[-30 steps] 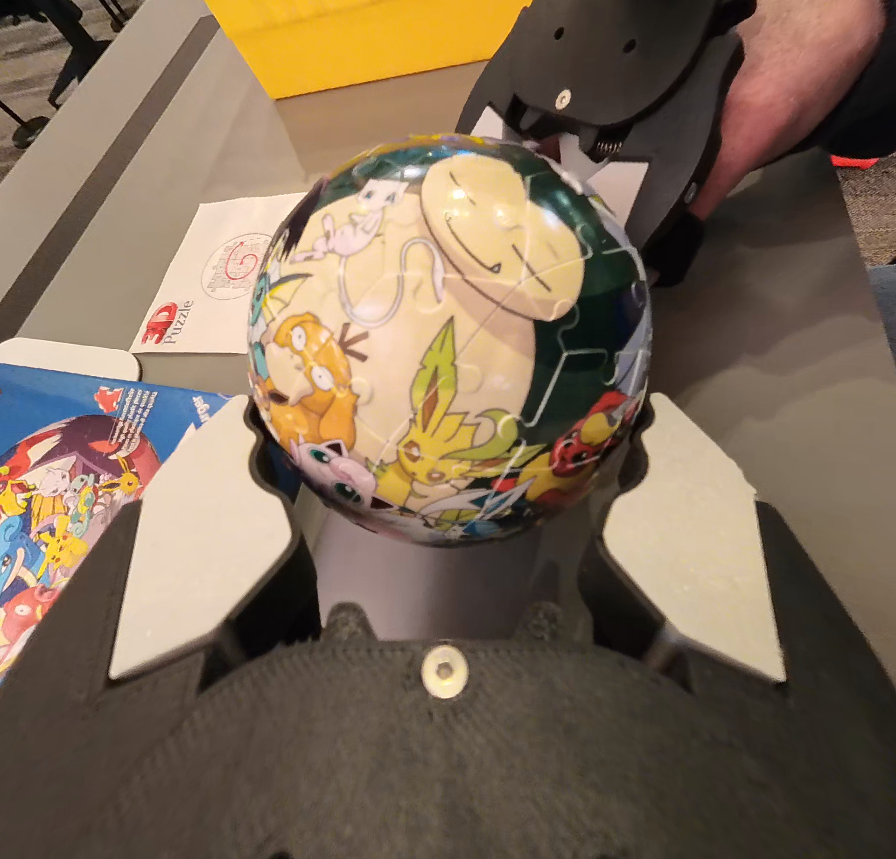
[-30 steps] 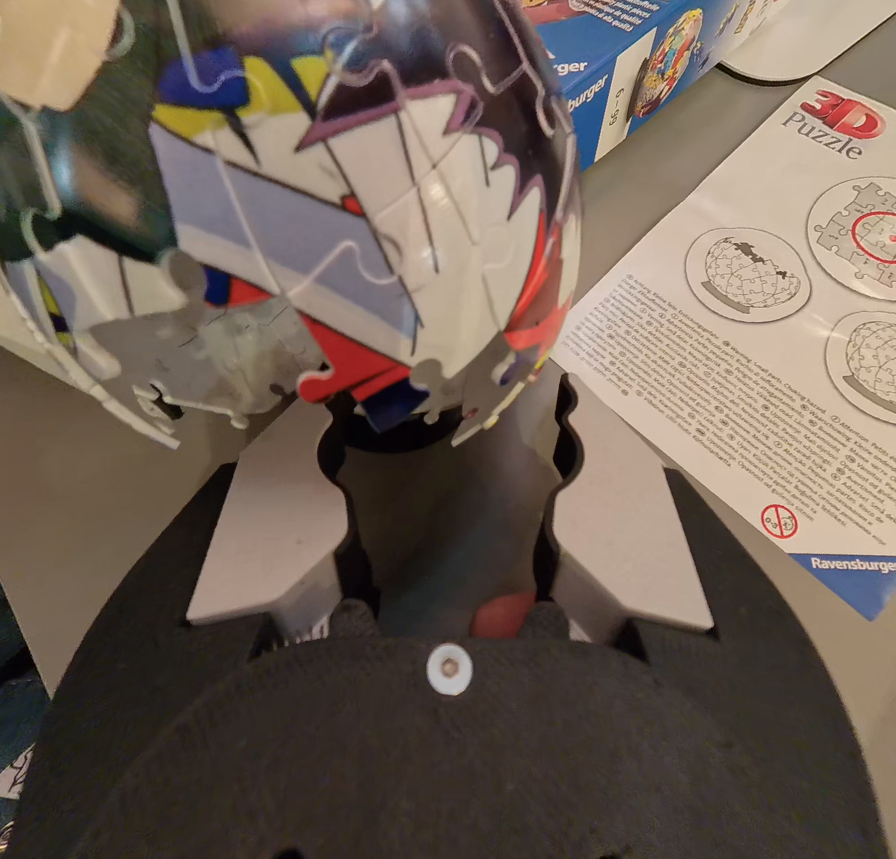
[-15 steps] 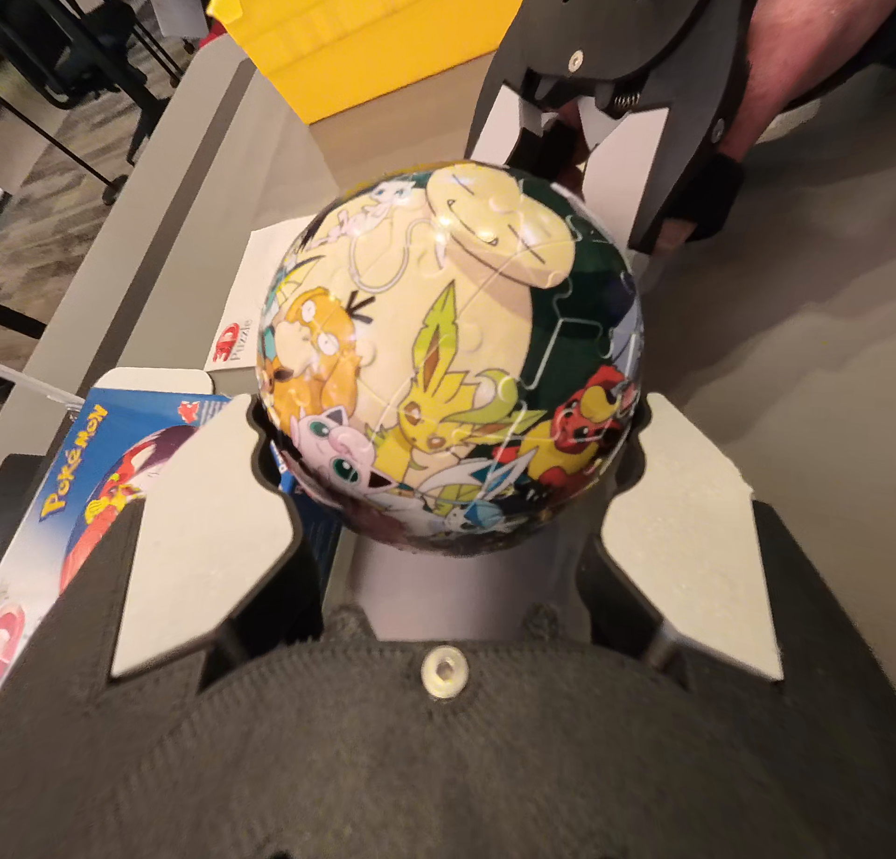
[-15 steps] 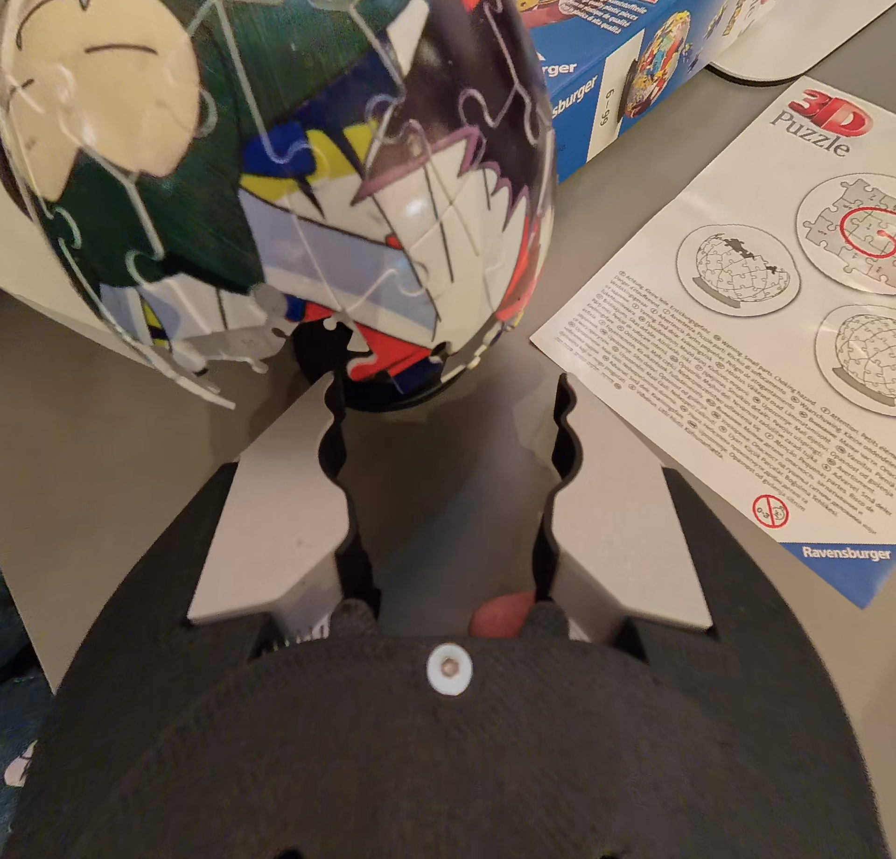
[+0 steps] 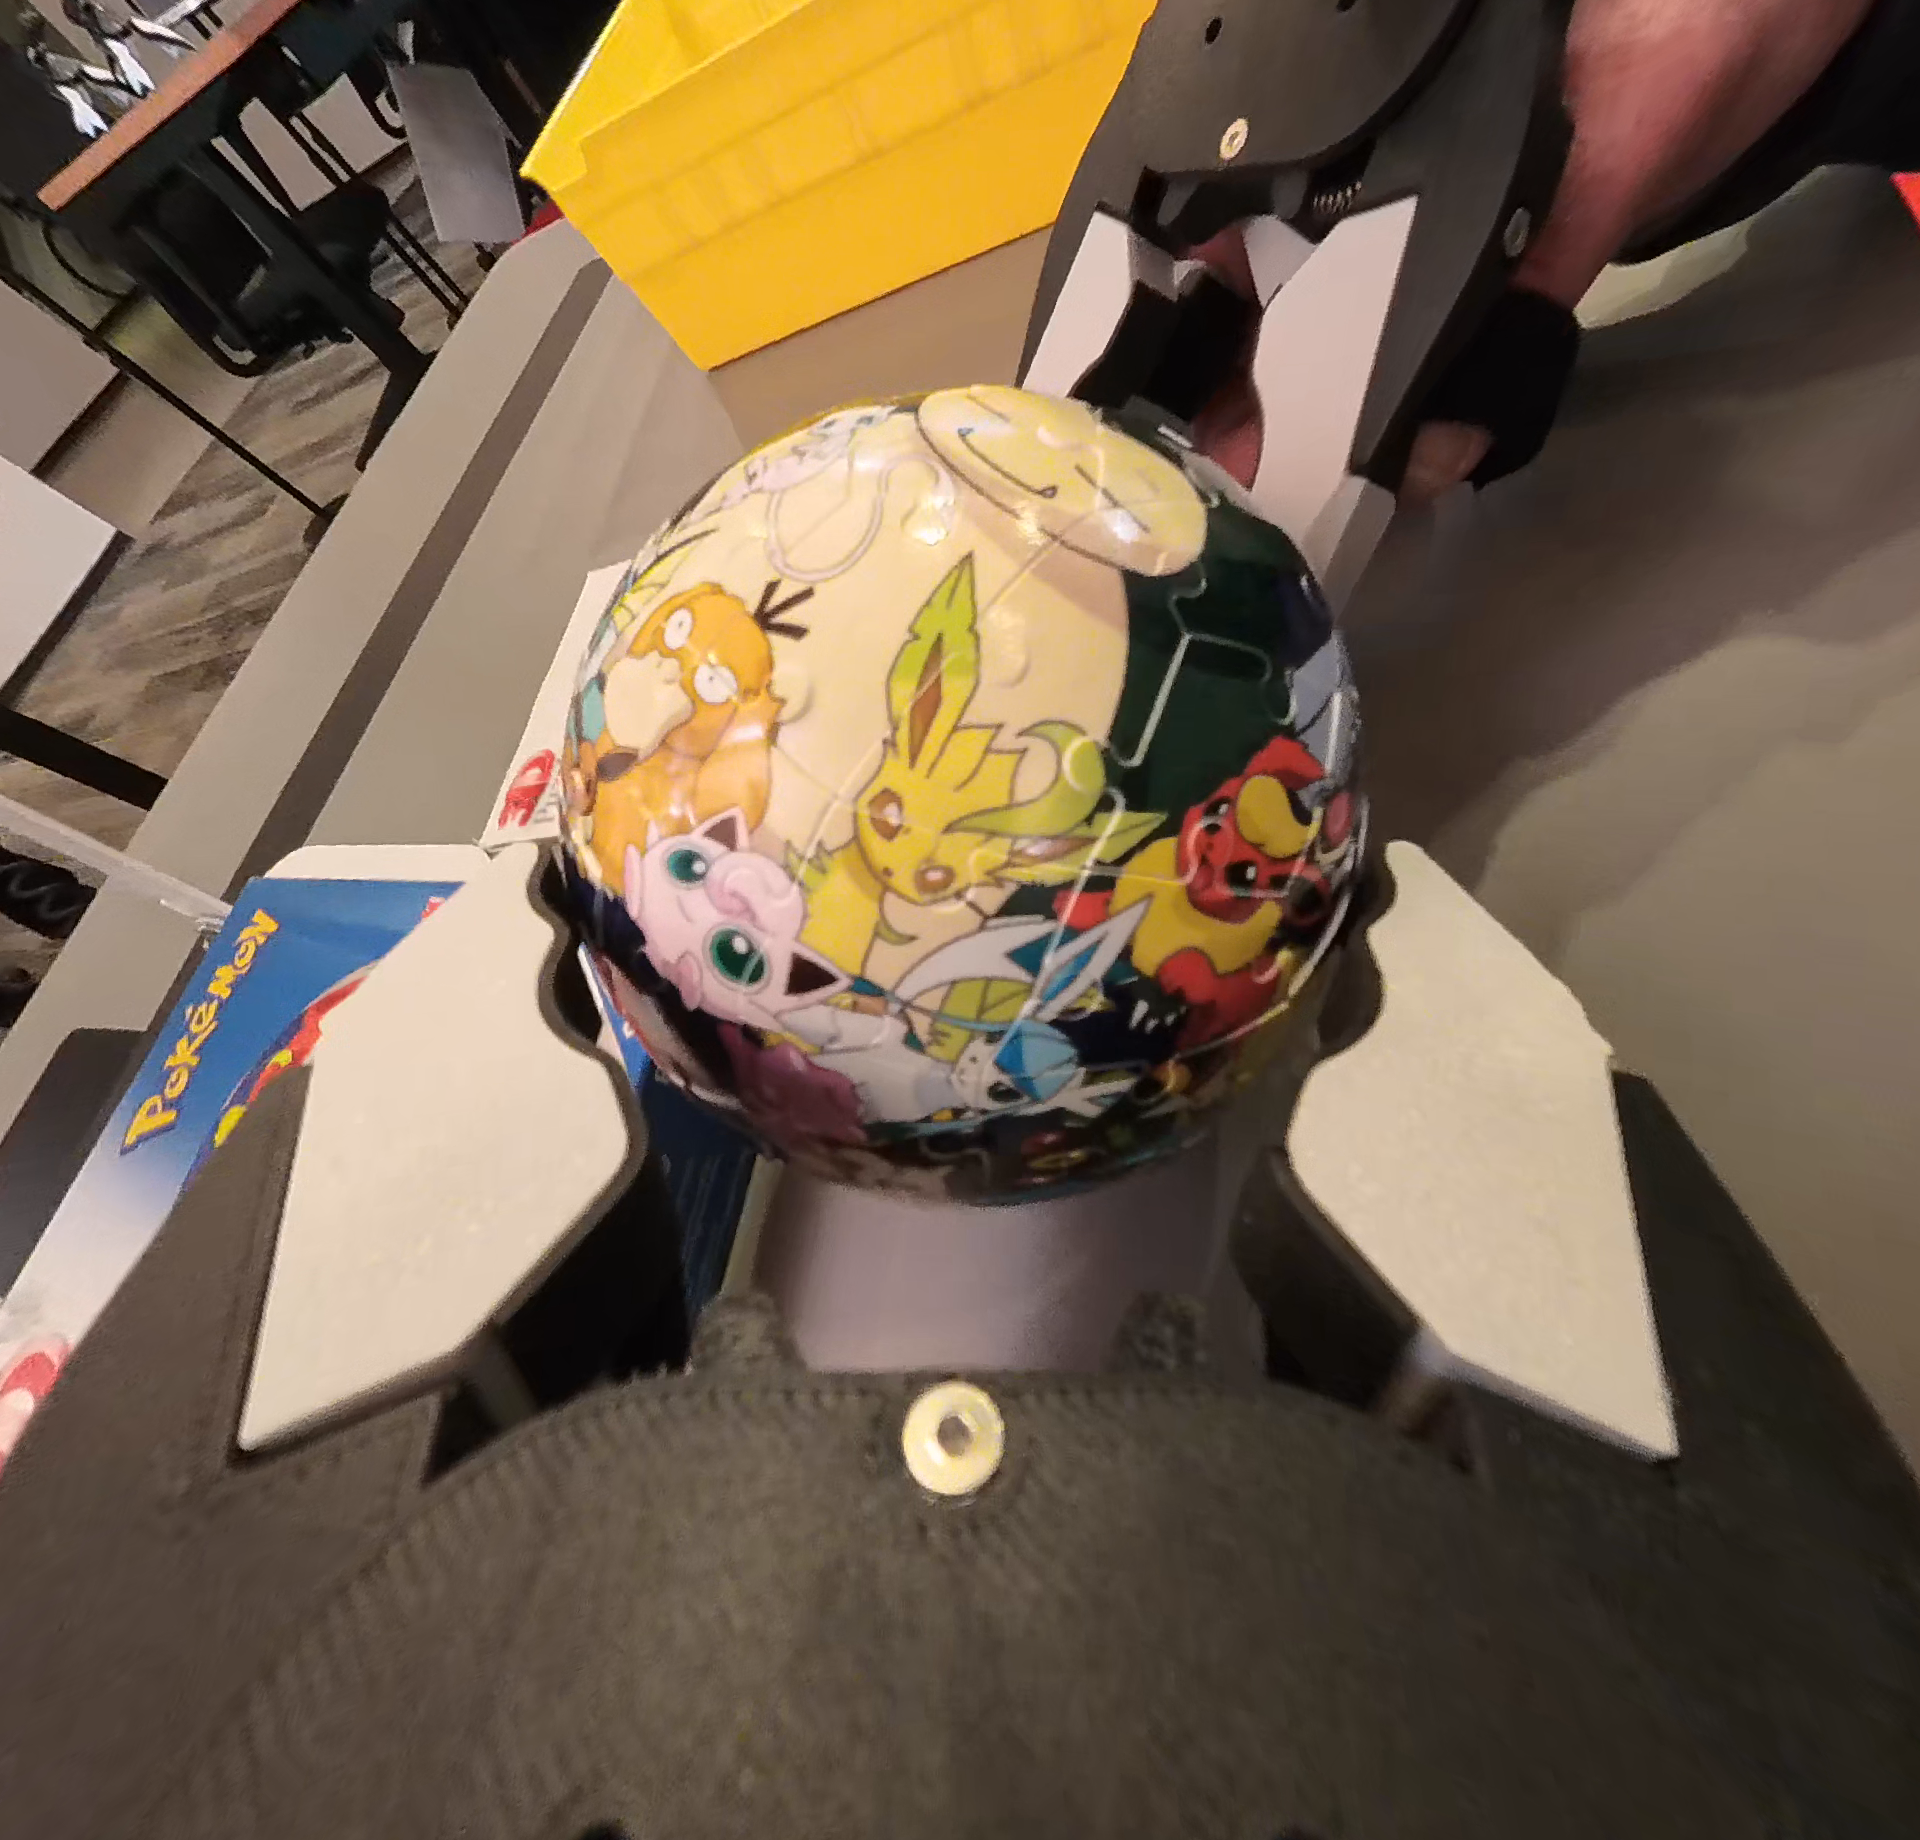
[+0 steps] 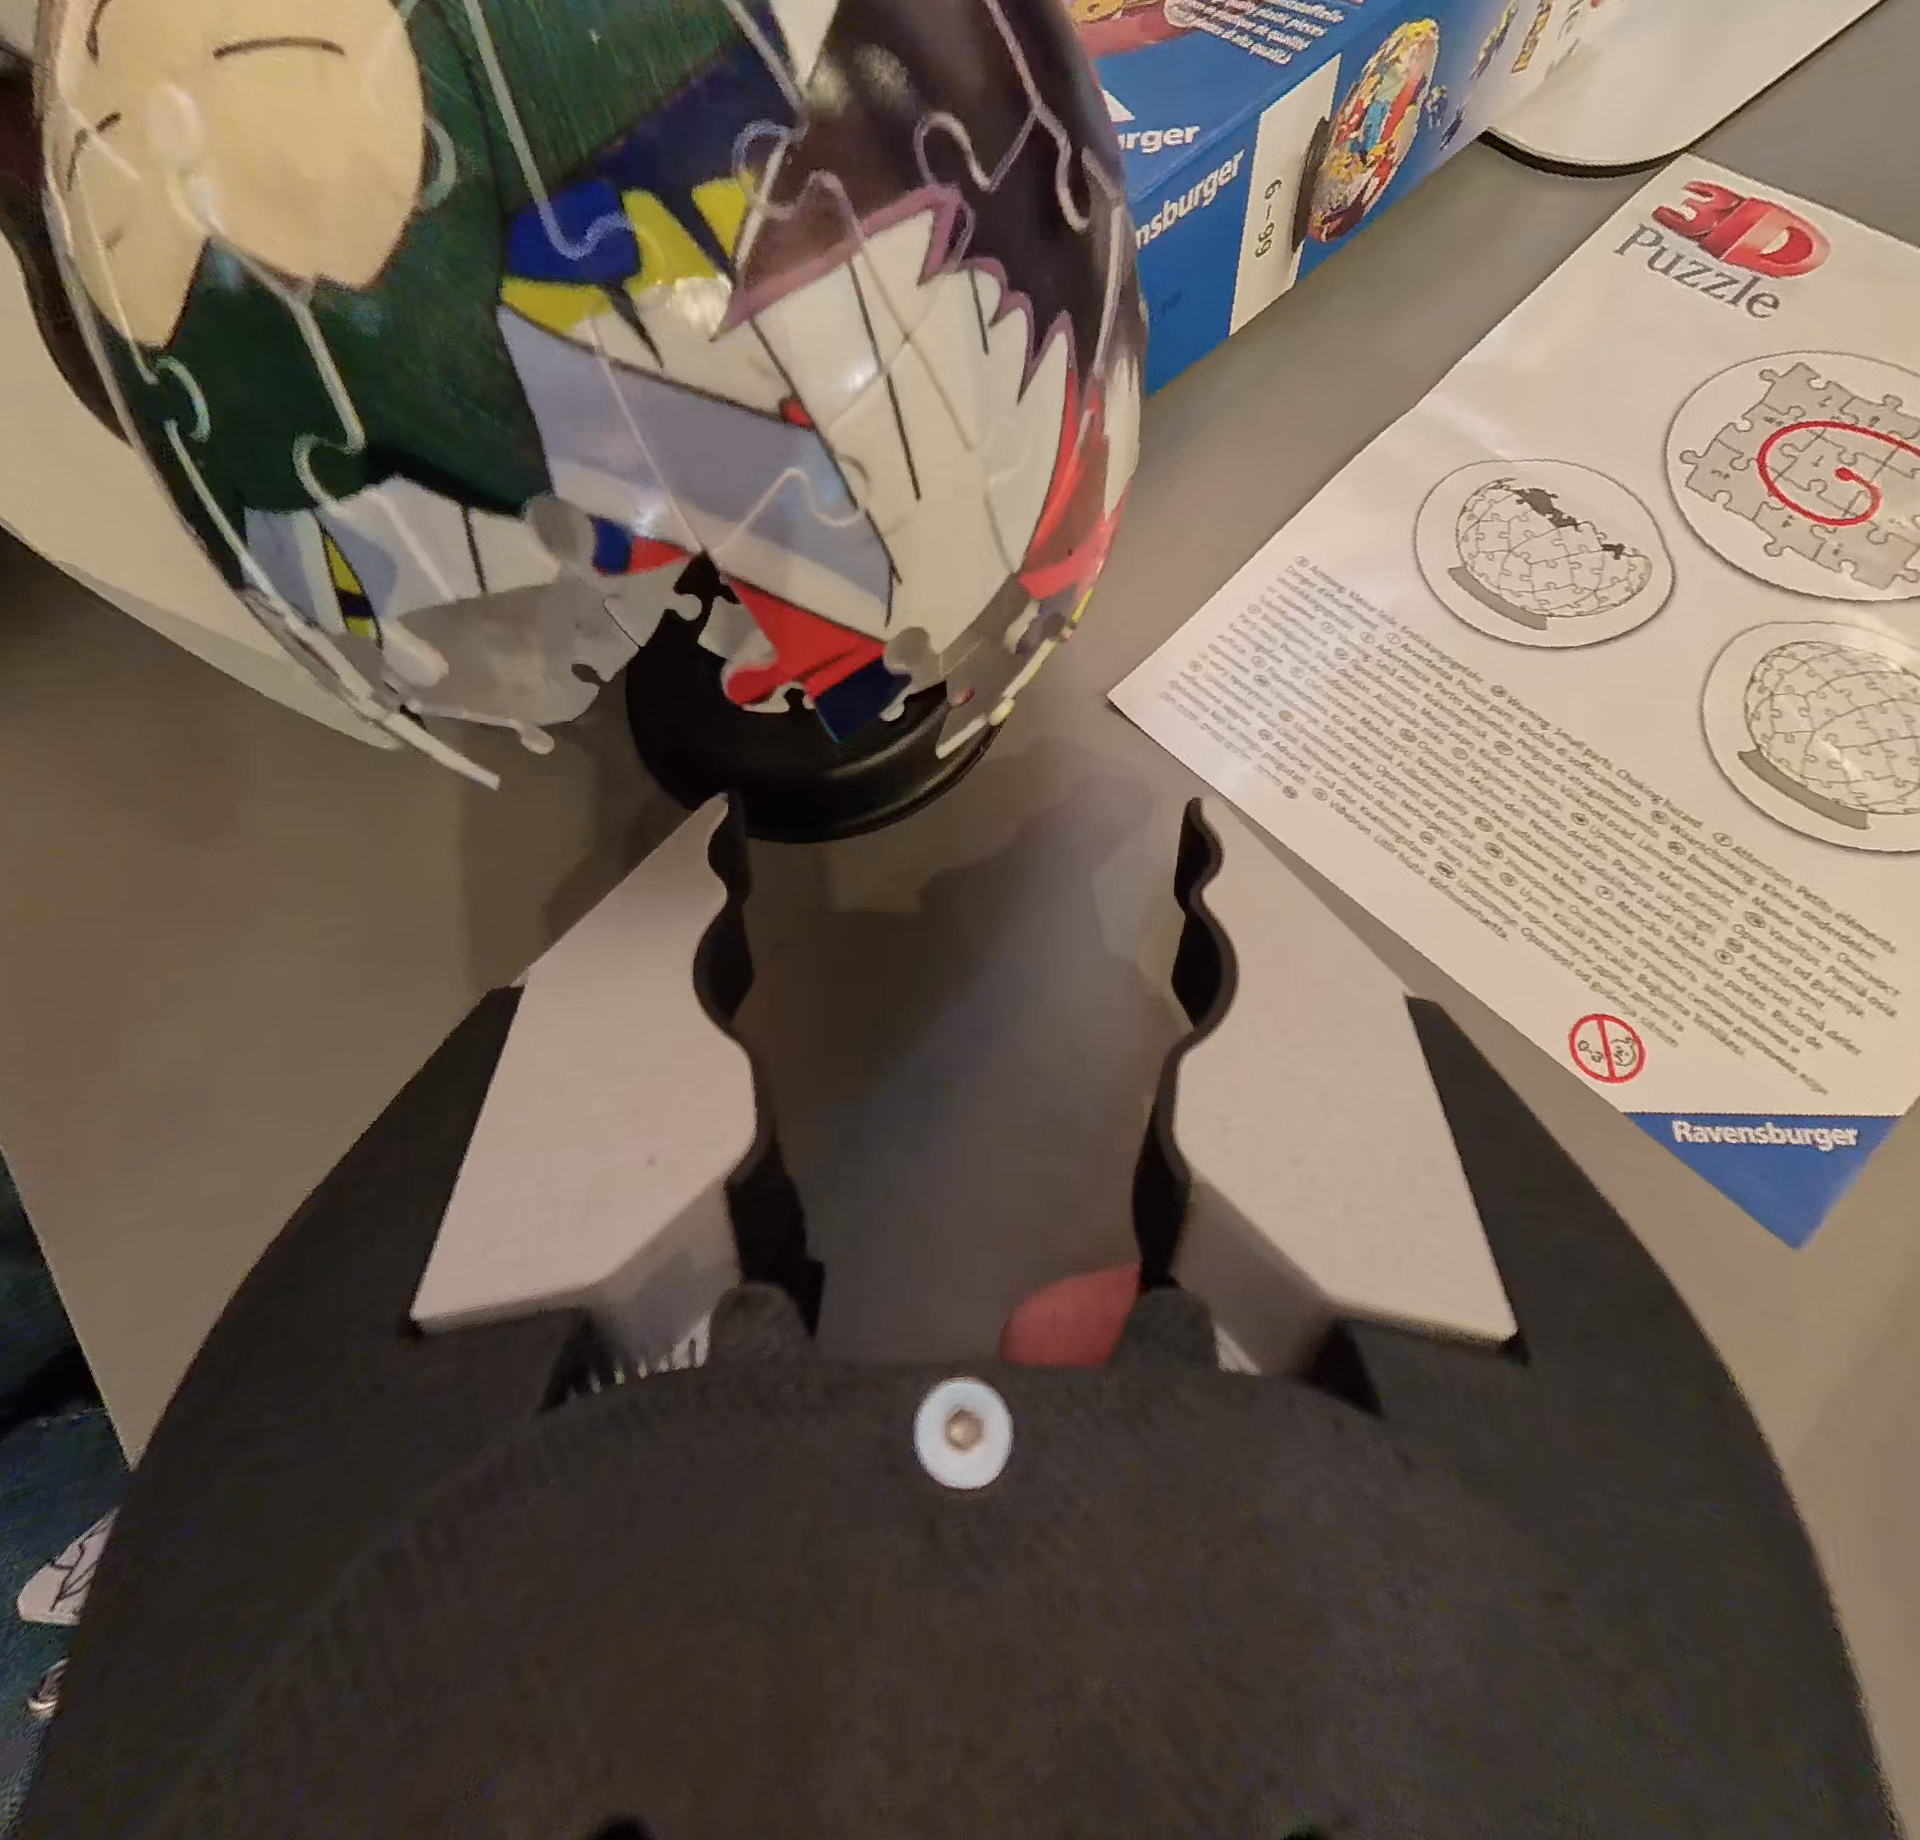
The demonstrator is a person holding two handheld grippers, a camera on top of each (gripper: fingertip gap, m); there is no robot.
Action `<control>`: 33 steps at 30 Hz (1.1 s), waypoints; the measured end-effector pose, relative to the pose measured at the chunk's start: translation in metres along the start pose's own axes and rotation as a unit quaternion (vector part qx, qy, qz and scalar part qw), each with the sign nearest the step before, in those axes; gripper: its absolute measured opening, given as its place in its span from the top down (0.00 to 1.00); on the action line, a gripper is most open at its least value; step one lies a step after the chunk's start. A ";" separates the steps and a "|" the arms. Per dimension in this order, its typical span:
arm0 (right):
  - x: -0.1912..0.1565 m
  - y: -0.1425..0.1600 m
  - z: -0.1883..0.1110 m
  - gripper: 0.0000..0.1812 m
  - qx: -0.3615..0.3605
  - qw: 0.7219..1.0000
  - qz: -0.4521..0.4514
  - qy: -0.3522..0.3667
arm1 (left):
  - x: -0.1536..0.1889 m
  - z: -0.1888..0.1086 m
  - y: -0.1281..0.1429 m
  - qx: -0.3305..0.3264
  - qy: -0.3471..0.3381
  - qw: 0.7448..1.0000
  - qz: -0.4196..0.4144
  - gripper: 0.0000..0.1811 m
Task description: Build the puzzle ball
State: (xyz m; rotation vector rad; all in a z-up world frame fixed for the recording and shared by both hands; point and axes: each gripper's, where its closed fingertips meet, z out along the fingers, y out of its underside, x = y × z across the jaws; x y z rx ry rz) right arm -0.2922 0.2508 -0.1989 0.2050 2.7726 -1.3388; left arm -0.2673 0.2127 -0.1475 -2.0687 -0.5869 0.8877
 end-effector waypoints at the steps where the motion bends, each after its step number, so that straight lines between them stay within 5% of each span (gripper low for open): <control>1: -0.001 0.000 0.001 0.55 -0.002 1.000 -0.003 0.001 | 0.000 -0.001 0.001 -0.002 0.003 1.000 -0.002 0.25; 16: -0.002 -0.003 -0.003 0.57 0.017 1.000 0.004 -0.013 | 0.002 0.000 0.017 -0.115 0.108 0.987 -0.012 0.23; 33: -0.002 -0.005 -0.005 0.57 0.027 0.999 0.009 -0.021 | -0.001 0.002 0.008 -0.059 0.062 0.996 0.017 0.25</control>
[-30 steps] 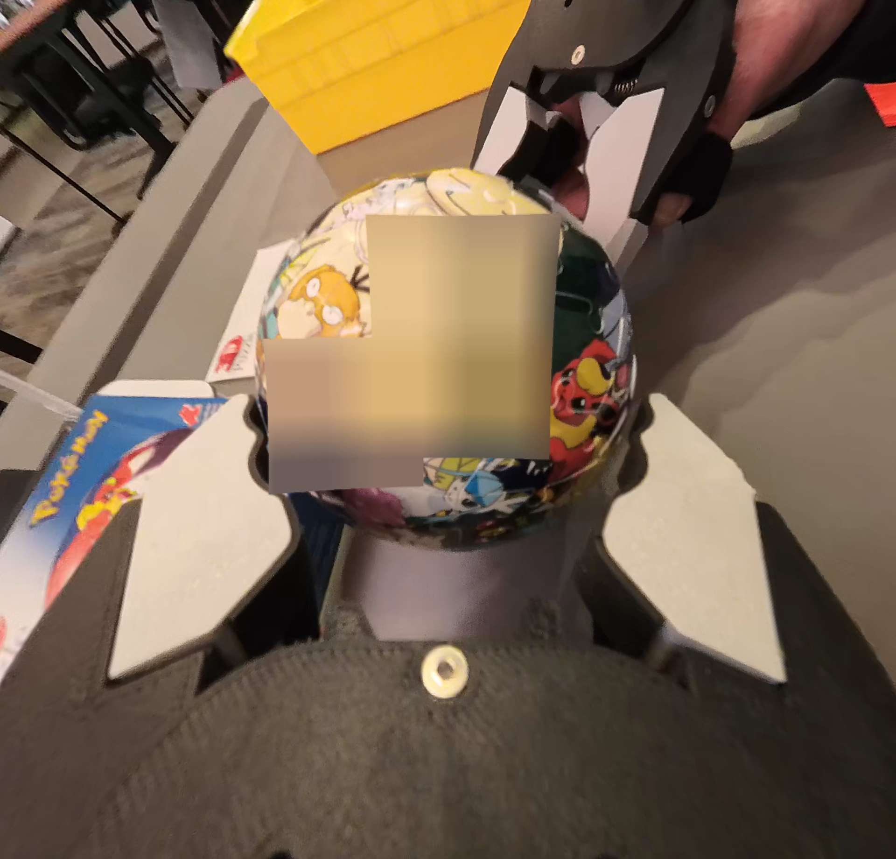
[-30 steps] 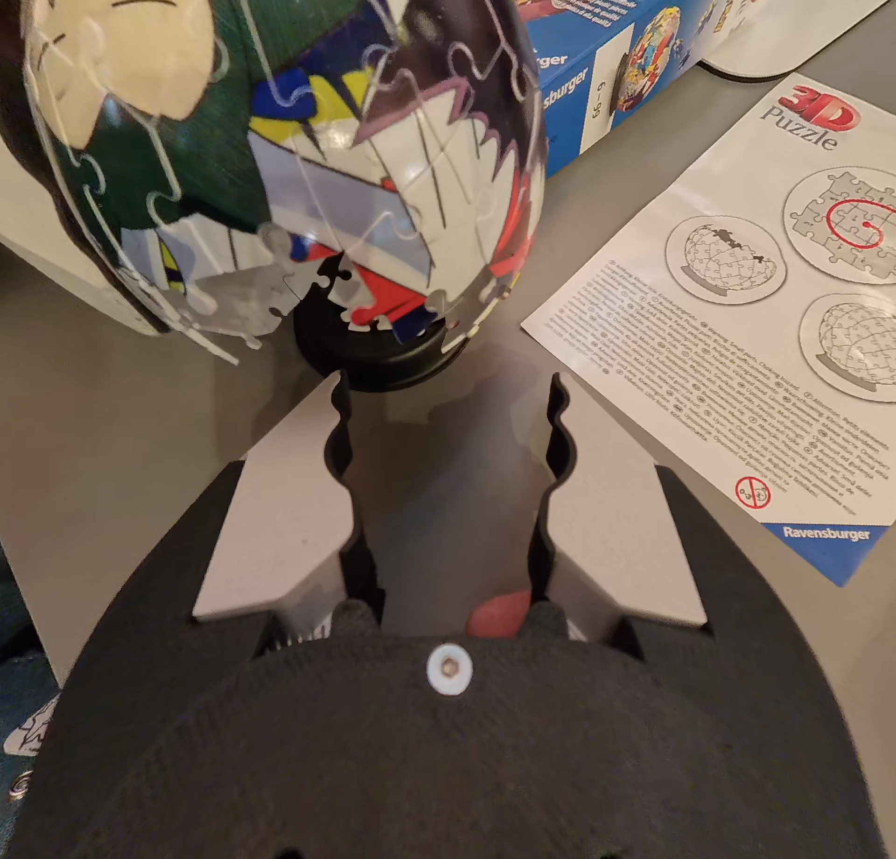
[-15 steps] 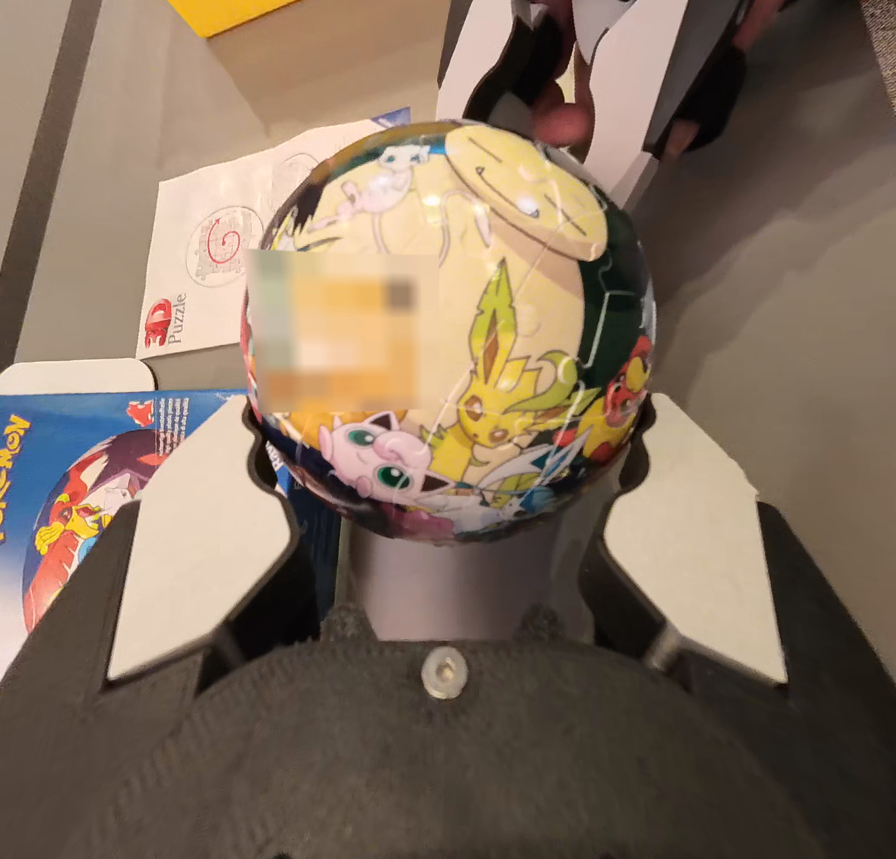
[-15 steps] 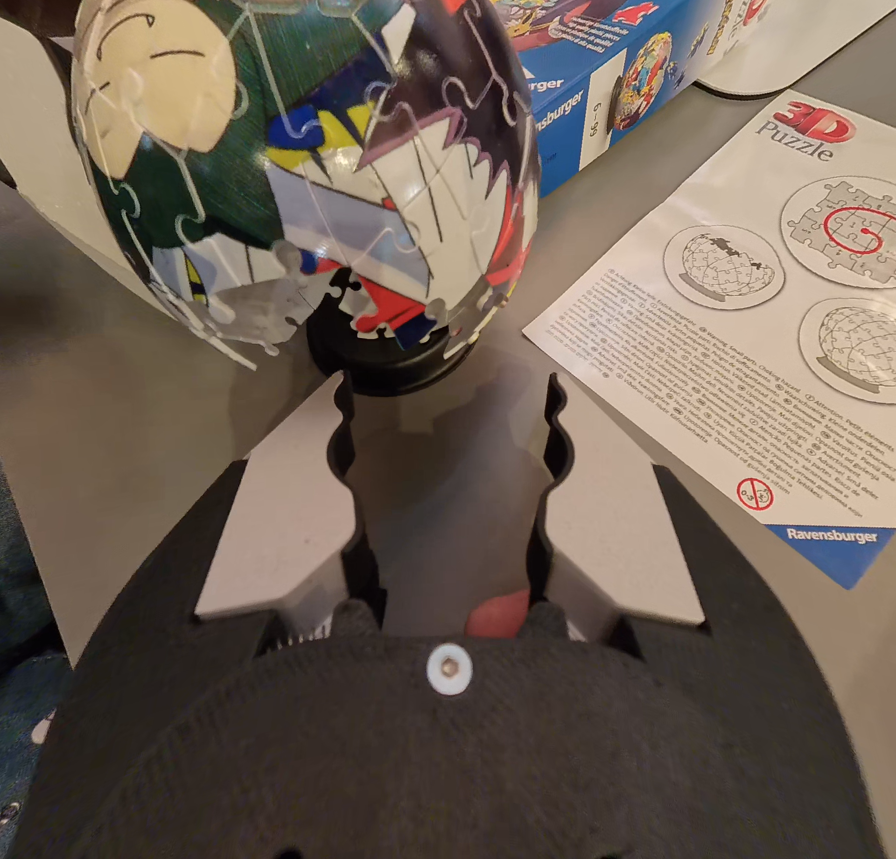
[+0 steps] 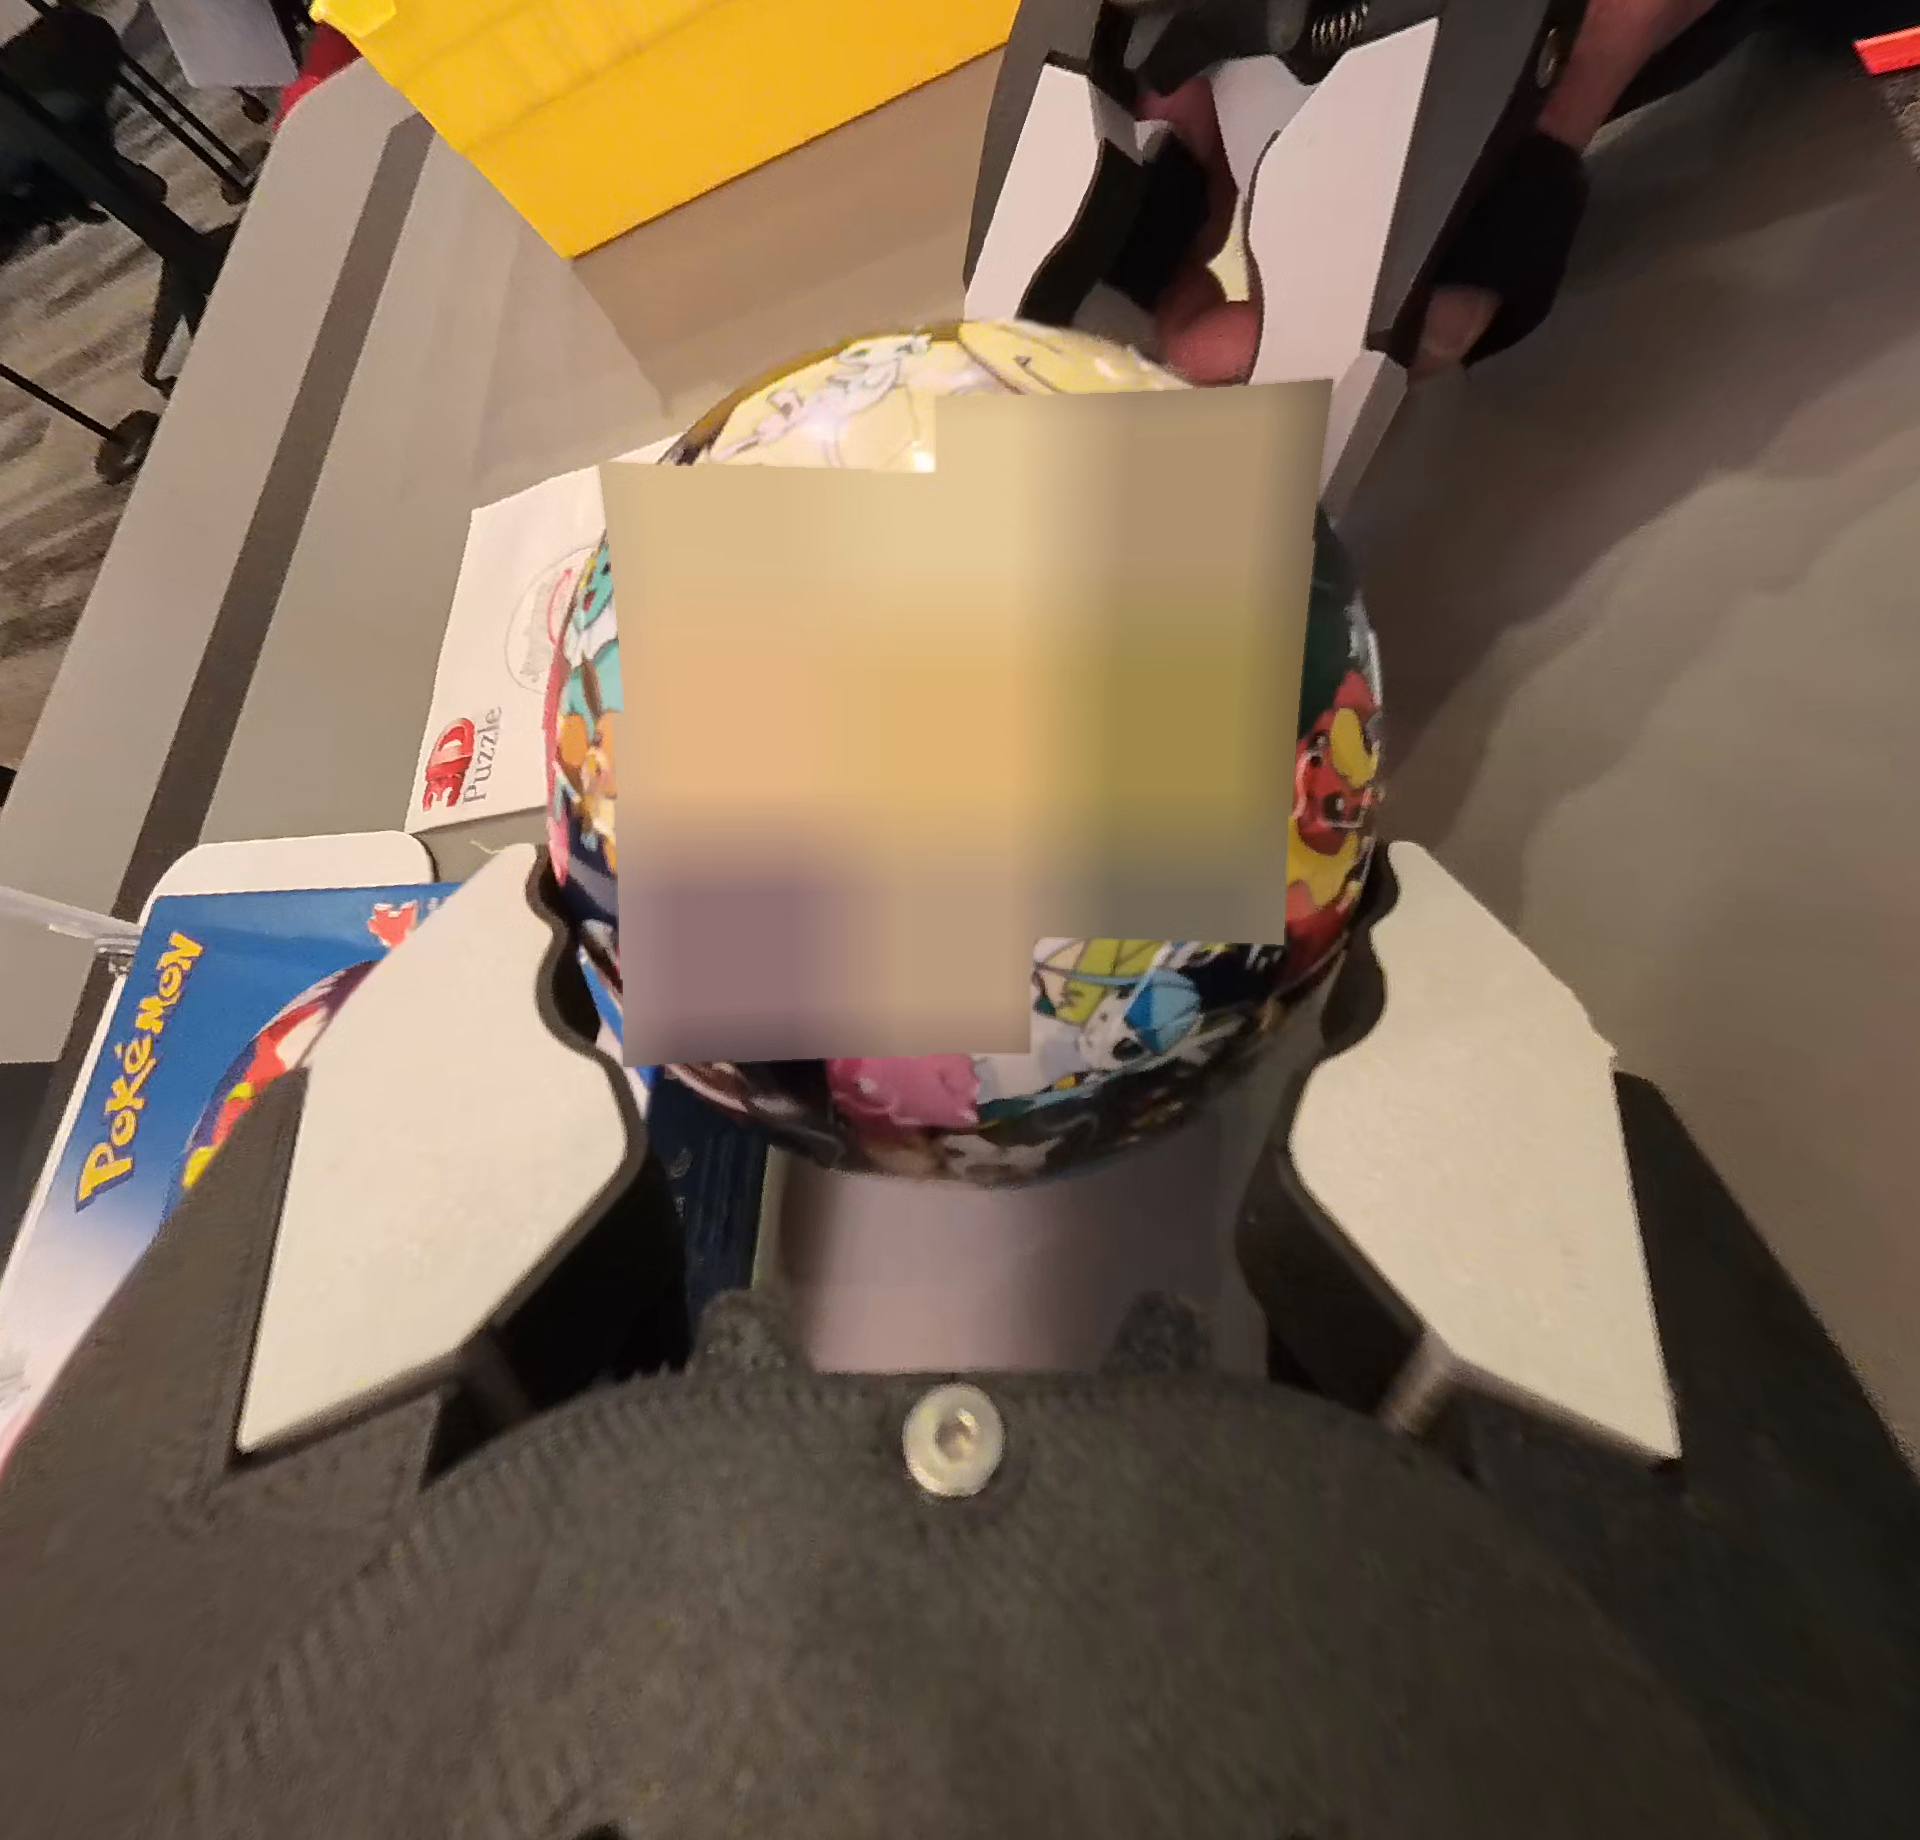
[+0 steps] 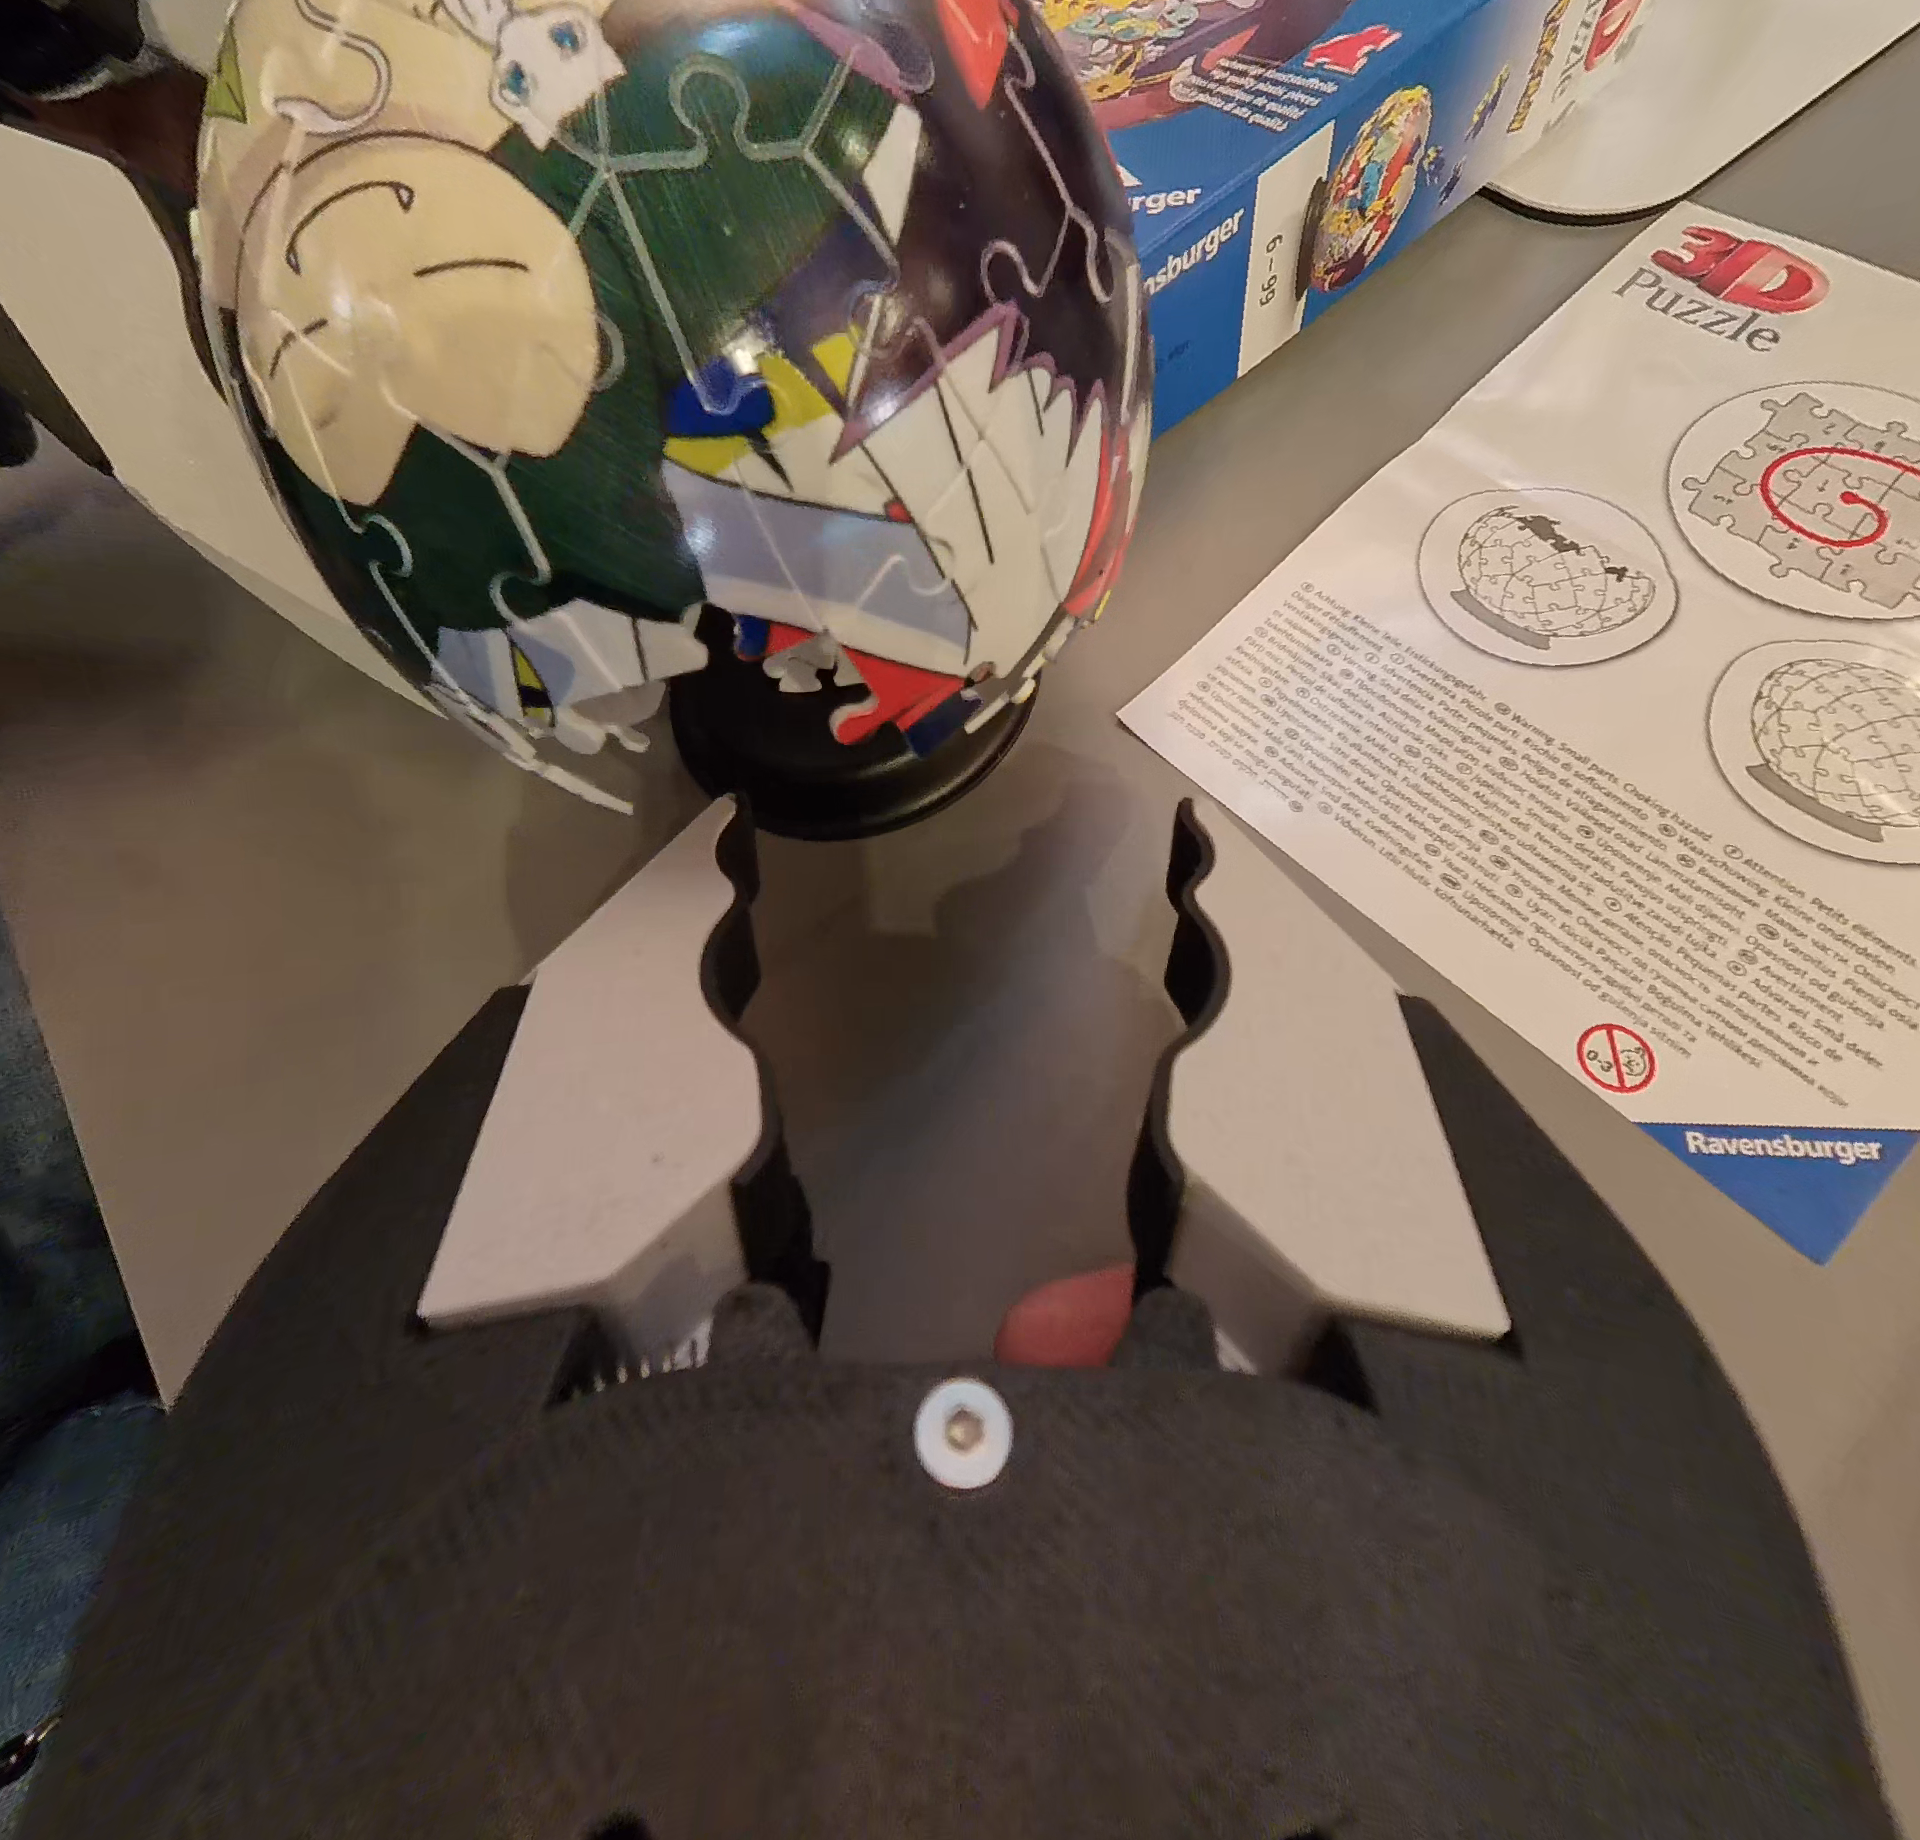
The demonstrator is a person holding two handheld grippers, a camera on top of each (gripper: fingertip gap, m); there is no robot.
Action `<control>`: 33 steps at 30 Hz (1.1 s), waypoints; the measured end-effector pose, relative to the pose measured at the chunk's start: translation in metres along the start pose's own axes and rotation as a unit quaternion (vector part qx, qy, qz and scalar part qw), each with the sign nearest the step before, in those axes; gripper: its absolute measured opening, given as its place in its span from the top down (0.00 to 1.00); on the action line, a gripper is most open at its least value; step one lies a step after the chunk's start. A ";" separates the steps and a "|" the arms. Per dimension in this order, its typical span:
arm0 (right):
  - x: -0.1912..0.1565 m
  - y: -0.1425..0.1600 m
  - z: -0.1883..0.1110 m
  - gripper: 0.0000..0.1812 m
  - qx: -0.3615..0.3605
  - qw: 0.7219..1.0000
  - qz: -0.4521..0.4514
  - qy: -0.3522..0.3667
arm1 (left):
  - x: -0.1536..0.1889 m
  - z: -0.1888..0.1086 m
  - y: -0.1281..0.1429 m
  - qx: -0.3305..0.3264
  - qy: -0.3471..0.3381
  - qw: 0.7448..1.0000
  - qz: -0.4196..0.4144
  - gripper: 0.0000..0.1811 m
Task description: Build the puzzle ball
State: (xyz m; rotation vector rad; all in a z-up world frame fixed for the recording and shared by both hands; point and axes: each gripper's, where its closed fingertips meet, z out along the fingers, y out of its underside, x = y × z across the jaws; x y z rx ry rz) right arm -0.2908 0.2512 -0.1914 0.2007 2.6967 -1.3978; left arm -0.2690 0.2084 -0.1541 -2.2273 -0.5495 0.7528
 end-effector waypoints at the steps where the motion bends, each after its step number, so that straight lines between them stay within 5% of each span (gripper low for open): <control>1: 0.001 -0.001 0.000 0.57 0.001 1.000 0.002 0.002 | -0.001 0.000 0.000 0.002 -0.004 1.000 0.002 0.25; 12: 0.008 -0.017 0.007 0.66 0.025 0.999 -0.026 0.002 | 0.001 -0.006 0.002 0.025 0.012 0.999 -0.036 0.24; 25: 0.006 -0.019 0.004 0.68 0.043 0.999 -0.016 -0.017 | 0.002 -0.001 0.000 -0.094 0.119 0.988 0.001 0.22; 33: 0.005 -0.020 0.003 0.68 0.047 0.999 -0.014 -0.020 | 0.000 0.000 -0.001 -0.091 0.111 0.990 0.000 0.23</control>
